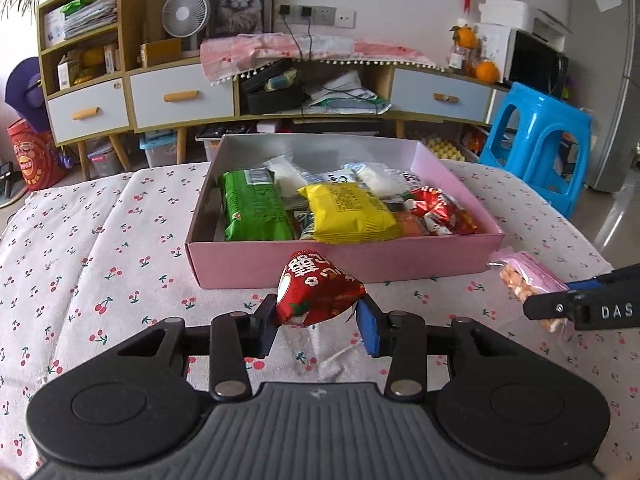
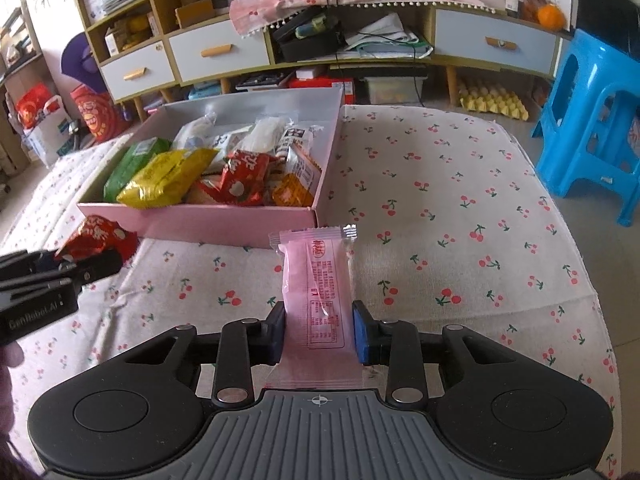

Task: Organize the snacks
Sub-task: 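Carry red candy pack with left tool while right tool carries pink pastry over box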

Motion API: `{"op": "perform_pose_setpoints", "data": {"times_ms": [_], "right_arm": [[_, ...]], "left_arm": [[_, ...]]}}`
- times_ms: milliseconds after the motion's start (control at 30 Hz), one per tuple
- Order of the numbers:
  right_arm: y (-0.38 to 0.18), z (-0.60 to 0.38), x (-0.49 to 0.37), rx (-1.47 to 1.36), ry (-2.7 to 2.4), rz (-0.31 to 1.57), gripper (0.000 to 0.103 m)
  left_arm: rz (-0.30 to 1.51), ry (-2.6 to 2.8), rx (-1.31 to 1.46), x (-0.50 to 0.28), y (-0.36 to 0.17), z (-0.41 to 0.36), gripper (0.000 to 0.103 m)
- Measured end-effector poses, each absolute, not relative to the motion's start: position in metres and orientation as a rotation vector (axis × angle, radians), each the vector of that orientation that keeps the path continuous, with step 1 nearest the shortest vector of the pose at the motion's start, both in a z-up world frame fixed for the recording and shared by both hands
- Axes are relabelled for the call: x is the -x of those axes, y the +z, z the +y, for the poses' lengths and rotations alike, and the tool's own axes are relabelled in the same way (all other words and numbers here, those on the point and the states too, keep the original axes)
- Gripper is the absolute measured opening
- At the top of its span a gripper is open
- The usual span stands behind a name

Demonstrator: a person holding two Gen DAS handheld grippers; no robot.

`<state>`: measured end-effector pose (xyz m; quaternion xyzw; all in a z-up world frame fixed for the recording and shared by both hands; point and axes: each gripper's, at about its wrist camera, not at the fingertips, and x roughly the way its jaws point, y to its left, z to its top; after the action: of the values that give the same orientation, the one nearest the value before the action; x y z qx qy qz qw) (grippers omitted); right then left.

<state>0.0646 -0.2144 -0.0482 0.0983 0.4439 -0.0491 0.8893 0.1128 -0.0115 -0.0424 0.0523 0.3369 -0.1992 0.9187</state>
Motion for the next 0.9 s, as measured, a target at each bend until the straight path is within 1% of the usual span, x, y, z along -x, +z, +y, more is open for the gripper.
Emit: {"op": "perform_pose_setpoints", "data": {"times_ms": [267,467,700,900], "right_arm": [[-0.029,-0.223,-0.064,-0.294,-0.114,0.914,0.031],[-0.012,-0.237,-0.074,-0.413,-0.141,0.863,0.031],[0.003,-0.245,-0.103,-0.496,-0.091,0.763,0.031],[-0.001,-0.251,-0.138,-0.591,0.013,0.753,0.031]], "left_arm": [[0.679,-0.444,-0.08,-0.105,-0.032,-0.012,0.038],[0.657,-0.463,-0.058,-0.108,-0.02,-0.018,0.038],[0.627,-0.453,-0.068,-0.132,-0.009,-0.025,0.038],[0.661,-0.444,-0.073,-0.165,-0.011,-0.037,0.038]]}}
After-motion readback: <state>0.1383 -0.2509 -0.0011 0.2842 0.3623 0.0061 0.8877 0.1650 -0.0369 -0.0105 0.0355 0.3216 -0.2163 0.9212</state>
